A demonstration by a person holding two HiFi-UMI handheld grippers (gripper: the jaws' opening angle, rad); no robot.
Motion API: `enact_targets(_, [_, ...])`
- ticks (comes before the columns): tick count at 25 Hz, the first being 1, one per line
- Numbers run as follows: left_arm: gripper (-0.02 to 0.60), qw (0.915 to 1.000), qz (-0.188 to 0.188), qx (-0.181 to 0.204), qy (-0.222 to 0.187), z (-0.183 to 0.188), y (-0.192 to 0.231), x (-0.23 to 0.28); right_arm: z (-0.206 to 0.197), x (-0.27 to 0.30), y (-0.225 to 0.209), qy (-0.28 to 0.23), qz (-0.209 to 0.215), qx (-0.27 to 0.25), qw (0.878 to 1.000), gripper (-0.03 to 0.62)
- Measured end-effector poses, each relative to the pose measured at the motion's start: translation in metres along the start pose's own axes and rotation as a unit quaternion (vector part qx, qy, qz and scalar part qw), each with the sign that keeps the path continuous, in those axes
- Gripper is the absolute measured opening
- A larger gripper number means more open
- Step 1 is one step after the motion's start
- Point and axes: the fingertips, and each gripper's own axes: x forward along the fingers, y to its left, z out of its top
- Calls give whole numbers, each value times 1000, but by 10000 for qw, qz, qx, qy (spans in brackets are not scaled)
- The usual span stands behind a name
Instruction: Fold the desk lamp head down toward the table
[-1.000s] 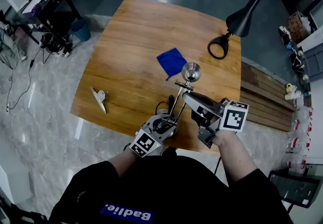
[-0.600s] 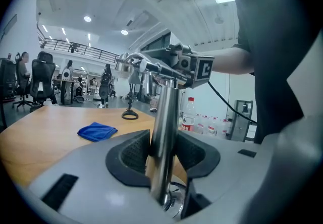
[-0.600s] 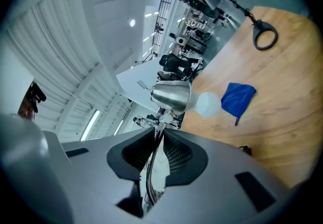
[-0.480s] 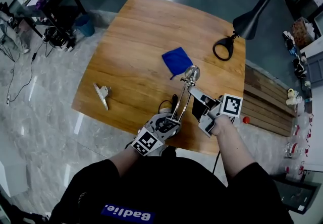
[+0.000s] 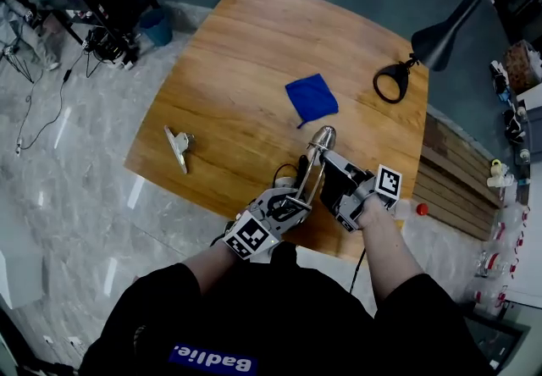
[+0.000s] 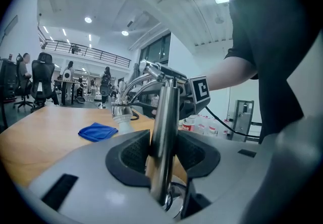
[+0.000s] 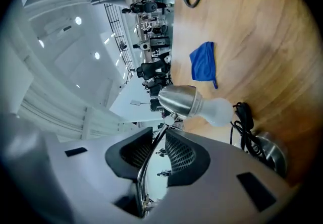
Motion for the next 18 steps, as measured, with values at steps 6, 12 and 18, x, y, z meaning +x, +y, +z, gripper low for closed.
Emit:
enact_targets(6, [155, 10000, 80, -20, -37, 1, 4, -3, -5, 2, -20, -51, 93, 463, 9989, 89])
enact_targets(12, [155, 9999, 127, -33, -26, -2, 3, -5, -11, -1, -34, -153, 174, 685, 9974, 95])
enact_targets(18, [155, 9998, 95, -42, 143, -5, 4, -3, -11, 0, -32, -217, 192, 481, 9984, 106])
